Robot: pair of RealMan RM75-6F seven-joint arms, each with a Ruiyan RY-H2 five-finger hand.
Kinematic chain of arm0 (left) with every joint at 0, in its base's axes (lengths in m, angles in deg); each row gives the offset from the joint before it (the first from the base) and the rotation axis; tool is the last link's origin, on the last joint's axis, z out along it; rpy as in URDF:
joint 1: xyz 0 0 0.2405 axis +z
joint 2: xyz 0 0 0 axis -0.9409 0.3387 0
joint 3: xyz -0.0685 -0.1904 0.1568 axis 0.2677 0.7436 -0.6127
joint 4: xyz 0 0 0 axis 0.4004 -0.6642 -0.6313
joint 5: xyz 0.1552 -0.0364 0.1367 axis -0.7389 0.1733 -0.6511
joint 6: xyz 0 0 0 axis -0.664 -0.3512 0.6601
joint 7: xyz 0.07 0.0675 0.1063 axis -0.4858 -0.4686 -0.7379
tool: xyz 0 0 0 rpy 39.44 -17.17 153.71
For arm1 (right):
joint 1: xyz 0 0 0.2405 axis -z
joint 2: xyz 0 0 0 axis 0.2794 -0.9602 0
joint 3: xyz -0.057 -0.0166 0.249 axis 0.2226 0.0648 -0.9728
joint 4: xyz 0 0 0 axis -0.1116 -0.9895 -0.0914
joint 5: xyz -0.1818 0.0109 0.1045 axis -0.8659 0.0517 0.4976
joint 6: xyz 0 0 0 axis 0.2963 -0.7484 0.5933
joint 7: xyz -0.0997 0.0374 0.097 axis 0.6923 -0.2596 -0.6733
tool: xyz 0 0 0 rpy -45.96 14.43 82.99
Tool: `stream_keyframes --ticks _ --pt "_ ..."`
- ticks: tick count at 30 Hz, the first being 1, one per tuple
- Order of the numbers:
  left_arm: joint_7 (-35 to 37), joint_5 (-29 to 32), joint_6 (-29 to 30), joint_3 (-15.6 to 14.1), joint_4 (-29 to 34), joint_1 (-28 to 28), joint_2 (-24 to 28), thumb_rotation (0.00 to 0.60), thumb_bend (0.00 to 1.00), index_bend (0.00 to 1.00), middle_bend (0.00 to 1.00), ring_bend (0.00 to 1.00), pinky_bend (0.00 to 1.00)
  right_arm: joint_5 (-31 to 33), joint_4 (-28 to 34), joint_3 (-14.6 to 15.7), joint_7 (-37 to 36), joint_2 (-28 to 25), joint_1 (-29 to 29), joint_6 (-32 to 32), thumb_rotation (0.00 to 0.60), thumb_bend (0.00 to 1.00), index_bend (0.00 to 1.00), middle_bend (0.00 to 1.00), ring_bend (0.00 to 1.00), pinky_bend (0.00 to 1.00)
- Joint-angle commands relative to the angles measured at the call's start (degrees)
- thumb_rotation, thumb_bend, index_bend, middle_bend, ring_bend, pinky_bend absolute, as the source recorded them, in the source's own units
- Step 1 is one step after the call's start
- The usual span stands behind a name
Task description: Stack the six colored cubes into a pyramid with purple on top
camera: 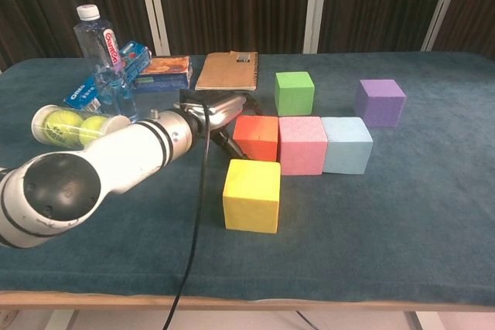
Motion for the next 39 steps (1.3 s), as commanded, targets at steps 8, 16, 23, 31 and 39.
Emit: stream_keyframes --ticks 8,16,23,31,39 --pt "-2.14 0.45 2.69 -0.62 6.32 1.35 3.81 0.376 0.14 0.19 0.05 0.0 0.09 0.01 0.14 -0.04 0.26 -0.01 0.19 -0.27 0.6 0.19 0.0 0.0 0.0 0.0" --pt "-6.67 0.03 10.79 -2.61 23.55 6.58 16.75 0.364 0.14 0.19 0.05 0.0 0.09 0.3 0.33 -0.17 1.14 -0.02 0.79 -1.09 0.6 0.19 0.0 0.0 0.0 0.0" --pt "-4.63 -6.15 20.76 -8.19 40.6 16.96 33.94 0.365 0.14 0.19 0.05 0.0 0.09 0.91 1.47 -1.37 1.55 -0.27 0.72 -2.09 0.6 0.19 0.0 0.0 0.0 0.0" --pt "8.22 -19.9 28.76 -17.8 40.28 30.34 43.89 0.374 0.14 0.17 0.05 0.0 0.09 -0.1 9.87 -2.76 6.16 -2.39 -3.81 2.63 0.6 0.19 0.0 0.0 0.0 0.0" --pt "21.81 -31.46 36.27 -22.03 33.14 39.56 46.31 0.418 0.14 0.16 0.05 0.0 0.09 7.5 25.83 -6.16 20.06 -6.5 -10.55 13.31 0.6 0.19 0.03 0.0 0.0 0.0"
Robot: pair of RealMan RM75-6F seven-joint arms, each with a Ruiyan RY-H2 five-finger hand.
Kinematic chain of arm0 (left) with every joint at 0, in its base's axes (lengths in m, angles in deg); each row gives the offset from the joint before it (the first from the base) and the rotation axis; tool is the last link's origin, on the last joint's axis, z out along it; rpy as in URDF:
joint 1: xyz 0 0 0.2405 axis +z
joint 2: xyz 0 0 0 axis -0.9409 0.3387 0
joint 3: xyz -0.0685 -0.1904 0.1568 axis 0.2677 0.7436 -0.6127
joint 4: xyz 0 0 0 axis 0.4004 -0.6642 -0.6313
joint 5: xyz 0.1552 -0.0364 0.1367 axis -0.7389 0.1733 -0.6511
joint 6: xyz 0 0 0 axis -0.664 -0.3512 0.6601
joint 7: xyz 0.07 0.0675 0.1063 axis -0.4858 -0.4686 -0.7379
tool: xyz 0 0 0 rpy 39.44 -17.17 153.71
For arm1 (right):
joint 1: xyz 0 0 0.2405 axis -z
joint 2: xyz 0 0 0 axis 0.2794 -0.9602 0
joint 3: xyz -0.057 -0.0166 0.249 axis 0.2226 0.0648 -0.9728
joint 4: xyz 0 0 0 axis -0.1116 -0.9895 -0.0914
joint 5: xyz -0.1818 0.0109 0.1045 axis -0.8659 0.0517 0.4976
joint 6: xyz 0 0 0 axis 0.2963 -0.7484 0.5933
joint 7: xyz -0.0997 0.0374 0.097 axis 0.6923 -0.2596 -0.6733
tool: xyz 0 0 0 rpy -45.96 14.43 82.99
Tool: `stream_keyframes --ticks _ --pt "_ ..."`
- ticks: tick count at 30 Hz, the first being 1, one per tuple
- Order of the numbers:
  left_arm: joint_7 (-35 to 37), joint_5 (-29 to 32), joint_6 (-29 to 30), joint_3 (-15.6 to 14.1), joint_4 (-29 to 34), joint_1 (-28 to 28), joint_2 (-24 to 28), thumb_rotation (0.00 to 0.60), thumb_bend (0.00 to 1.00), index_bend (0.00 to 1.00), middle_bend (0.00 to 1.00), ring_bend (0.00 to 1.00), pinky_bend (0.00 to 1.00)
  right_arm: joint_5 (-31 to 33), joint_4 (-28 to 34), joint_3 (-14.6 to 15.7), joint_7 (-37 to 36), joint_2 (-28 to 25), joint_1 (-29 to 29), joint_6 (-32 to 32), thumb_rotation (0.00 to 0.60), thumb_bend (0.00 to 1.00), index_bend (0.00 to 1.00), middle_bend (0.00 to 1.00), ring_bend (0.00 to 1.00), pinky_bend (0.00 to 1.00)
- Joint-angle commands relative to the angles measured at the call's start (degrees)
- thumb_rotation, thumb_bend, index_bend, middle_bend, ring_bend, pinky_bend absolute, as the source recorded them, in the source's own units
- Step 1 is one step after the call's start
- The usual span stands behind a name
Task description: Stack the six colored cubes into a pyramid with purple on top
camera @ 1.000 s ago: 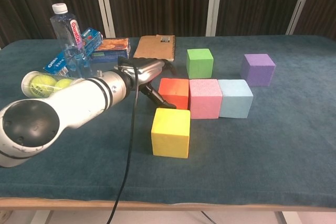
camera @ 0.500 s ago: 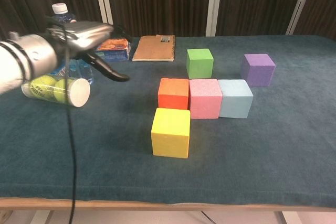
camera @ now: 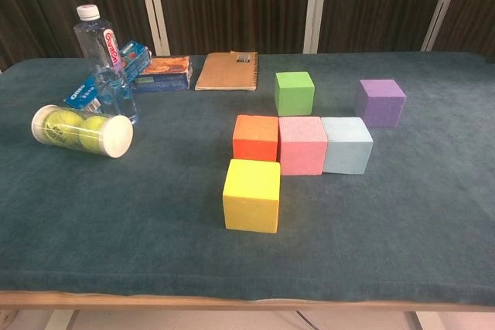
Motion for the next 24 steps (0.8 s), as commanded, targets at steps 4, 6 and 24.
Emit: stream_keyframes --ticks 4,6,24 --pt "7.88 -6.81 5.93 -2.54 -5.17 6.04 2.58 0.43 0.14 0.16 0.05 0.0 0.09 12.33 14.85 -4.16 17.14 -2.35 -7.01 9.41 0.6 0.19 0.04 0.0 0.0 0.0" --pt "8.94 -7.32 6.35 -2.37 -6.05 7.05 2.86 0.431 0.14 0.16 0.05 0.0 0.09 16.28 18.11 -5.19 21.72 -1.64 -8.74 10.16 0.6 0.19 0.05 0.0 0.0 0.0" --pt "13.84 -8.87 3.31 0.27 -12.47 10.32 1.43 0.468 0.14 0.15 0.05 0.0 0.09 59.96 23.84 -10.33 62.08 23.03 -31.75 -6.07 0.6 0.19 0.17 0.0 0.0 0.0"
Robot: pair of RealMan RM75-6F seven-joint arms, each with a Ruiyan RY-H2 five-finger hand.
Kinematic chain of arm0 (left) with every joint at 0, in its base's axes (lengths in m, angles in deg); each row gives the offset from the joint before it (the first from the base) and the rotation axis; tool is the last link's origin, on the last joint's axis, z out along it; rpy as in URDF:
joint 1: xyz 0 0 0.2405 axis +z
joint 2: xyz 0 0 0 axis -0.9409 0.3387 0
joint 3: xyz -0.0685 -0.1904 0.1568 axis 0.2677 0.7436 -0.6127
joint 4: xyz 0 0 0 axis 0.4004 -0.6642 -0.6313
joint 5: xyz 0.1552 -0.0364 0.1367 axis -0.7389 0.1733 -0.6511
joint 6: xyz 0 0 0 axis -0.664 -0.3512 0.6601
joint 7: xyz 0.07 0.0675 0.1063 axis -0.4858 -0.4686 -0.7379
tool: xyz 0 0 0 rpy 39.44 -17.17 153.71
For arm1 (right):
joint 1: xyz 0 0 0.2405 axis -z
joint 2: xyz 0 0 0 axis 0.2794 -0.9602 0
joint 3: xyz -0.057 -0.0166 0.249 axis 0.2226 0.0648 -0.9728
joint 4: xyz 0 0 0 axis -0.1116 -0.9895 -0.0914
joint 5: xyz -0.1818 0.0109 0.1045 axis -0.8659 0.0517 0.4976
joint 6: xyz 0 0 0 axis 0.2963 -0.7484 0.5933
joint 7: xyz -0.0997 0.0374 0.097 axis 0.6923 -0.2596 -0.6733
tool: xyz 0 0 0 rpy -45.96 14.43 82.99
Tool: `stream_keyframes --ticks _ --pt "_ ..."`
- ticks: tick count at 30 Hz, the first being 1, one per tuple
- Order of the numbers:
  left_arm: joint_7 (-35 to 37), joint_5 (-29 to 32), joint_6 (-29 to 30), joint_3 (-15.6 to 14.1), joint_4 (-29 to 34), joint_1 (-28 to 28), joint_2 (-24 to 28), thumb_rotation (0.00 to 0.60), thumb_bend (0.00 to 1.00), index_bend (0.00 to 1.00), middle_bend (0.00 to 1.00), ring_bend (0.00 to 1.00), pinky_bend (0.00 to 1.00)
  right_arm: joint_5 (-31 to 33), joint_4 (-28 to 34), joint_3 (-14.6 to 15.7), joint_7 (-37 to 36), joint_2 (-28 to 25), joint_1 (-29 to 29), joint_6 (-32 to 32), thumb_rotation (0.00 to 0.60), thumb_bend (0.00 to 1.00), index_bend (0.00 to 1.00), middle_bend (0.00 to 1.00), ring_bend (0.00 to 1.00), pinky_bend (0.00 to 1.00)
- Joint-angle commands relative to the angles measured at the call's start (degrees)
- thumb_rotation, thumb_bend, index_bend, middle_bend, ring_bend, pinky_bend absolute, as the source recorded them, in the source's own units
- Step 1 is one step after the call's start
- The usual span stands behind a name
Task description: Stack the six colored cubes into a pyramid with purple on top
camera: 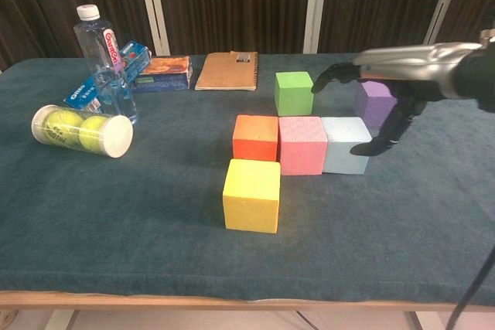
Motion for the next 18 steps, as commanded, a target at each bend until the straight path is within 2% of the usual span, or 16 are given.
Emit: stream_keyframes --ticks 1,7,12,18 --pt "0.67 -0.01 -0.65 0.45 -0.89 0.33 -0.38 0.471 0.14 0.15 0.05 0.0 0.09 9.49 -0.74 -2.15 8.07 7.81 -6.89 -7.63 0.6 0.19 0.17 0.0 0.0 0.0" --pt "2.19 -0.63 -1.33 1.2 -2.58 0.93 -0.9 0.472 0.14 0.15 0.05 0.0 0.09 17.31 -0.21 -3.52 14.95 11.88 -11.65 -14.77 0.6 0.18 0.22 0.0 0.0 0.0" --pt "3.23 -1.21 -1.44 1.73 -3.64 1.52 -1.09 0.473 0.14 0.15 0.05 0.0 0.09 20.02 0.51 -3.49 18.12 14.45 -13.43 -20.48 0.6 0.18 0.23 0.0 0.0 0.0" --pt "3.9 -2.25 -1.95 1.95 -4.66 1.91 -1.69 0.473 0.14 0.15 0.05 0.0 0.09 21.58 -0.77 -2.8 20.09 18.94 -14.71 -23.85 0.6 0.16 0.21 0.0 0.0 0.0"
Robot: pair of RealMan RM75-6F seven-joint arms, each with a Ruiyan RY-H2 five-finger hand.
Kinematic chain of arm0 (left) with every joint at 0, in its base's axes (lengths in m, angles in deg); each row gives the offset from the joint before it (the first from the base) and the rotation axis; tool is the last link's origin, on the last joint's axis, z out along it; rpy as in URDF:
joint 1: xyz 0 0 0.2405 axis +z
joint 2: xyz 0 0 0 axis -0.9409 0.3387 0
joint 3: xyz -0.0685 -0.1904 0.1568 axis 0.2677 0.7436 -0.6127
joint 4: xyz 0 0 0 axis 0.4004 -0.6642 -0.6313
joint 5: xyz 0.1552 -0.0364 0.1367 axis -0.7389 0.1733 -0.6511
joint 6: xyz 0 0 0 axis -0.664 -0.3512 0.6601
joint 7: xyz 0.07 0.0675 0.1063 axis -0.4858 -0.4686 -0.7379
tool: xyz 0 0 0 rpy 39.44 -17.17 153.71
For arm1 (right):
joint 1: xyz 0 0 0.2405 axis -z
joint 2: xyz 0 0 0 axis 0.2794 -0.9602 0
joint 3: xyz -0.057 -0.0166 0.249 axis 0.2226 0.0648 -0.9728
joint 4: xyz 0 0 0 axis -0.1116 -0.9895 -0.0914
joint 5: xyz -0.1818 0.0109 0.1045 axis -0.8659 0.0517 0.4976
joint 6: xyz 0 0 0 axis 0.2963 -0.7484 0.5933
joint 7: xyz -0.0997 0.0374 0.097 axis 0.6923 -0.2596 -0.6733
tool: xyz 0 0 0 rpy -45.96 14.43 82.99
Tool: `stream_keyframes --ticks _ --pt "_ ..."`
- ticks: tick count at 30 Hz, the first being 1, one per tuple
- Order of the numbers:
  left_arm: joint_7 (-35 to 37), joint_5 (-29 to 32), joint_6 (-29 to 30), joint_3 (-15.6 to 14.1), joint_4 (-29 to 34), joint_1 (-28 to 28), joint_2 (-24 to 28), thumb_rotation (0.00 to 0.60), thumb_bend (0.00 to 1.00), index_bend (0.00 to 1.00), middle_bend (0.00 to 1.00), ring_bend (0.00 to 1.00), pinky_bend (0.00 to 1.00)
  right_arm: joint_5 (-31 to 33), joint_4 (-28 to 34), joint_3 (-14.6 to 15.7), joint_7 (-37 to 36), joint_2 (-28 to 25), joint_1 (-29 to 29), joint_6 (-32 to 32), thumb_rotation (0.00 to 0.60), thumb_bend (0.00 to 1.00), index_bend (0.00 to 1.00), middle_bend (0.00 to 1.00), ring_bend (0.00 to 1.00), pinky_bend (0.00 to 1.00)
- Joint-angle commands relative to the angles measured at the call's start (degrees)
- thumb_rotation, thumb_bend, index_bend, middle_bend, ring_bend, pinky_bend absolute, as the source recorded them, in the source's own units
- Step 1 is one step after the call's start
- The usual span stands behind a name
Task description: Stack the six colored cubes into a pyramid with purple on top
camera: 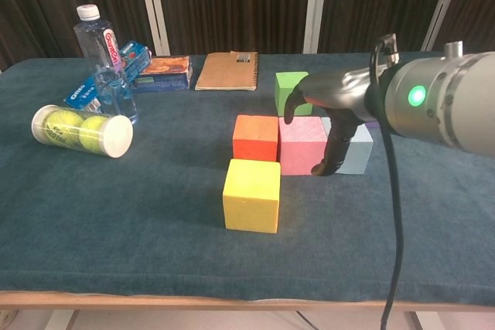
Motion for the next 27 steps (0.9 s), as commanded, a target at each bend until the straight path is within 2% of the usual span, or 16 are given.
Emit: stream_keyframes --ticks 1,9,27 --pt "0.19 -0.36 -0.19 0.07 -0.36 0.14 -0.3 0.472 0.14 0.15 0.05 0.0 0.09 0.47 -1.13 0.44 0.98 2.79 -0.88 -1.3 0.6 0.15 0.2 0.0 0.0 0.0" --pt "1.14 -0.75 -0.65 0.6 -1.66 0.76 -0.85 0.472 0.14 0.15 0.05 0.0 0.09 -0.77 -4.56 0.64 0.93 7.13 -1.14 -2.1 0.6 0.15 0.18 0.0 0.0 0.0" --pt "1.44 -1.17 -2.02 1.55 -2.58 1.34 -1.3 0.474 0.14 0.15 0.05 0.0 0.09 0.3 -8.12 -0.74 1.01 10.88 -1.11 -0.11 0.6 0.14 0.18 0.0 0.0 0.0"
